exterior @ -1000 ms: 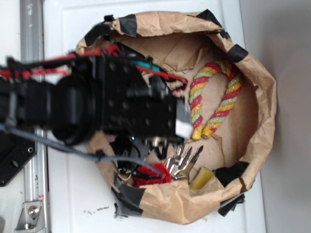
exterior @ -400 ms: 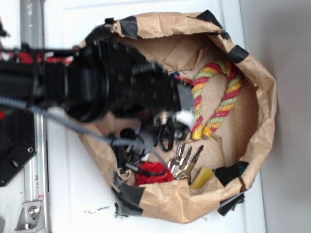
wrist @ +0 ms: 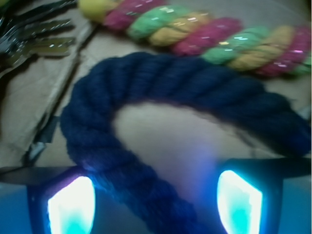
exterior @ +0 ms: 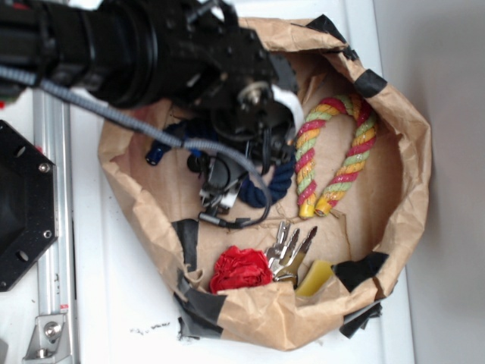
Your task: Grab the blue rope.
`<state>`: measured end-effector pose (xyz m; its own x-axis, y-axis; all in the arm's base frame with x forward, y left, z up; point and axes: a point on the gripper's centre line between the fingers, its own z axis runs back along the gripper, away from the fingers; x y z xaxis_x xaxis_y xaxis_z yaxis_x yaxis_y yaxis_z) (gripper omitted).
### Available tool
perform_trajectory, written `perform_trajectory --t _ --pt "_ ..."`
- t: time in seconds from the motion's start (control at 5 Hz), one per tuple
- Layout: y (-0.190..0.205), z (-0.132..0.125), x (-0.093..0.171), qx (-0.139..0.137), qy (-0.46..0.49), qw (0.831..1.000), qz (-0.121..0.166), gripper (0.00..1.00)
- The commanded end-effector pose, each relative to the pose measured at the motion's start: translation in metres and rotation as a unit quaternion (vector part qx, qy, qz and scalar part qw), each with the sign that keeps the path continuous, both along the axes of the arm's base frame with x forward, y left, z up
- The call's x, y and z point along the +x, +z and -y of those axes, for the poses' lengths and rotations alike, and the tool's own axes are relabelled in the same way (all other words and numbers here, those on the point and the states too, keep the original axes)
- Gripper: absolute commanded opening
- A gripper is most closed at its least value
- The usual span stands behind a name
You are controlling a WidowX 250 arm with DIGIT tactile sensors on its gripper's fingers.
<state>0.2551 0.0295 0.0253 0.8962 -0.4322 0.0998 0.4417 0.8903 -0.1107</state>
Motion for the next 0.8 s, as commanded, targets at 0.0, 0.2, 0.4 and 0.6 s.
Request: perform_trajectory --t 0.0,0.2,0.4,0.6 --pt "0.011 -0.014 0.016 -0.011 0.045 0.998 0.029 0.0" --pt "0.007 -0.011 0.018 0.004 0.047 0.999 0.027 0.0" --pt "0.008 -0.002 0.02 0.042 0.056 0.997 0.024 0.0" --pt "0.041 0.015 0.029 0.046 0.068 0.996 0.043 0.0"
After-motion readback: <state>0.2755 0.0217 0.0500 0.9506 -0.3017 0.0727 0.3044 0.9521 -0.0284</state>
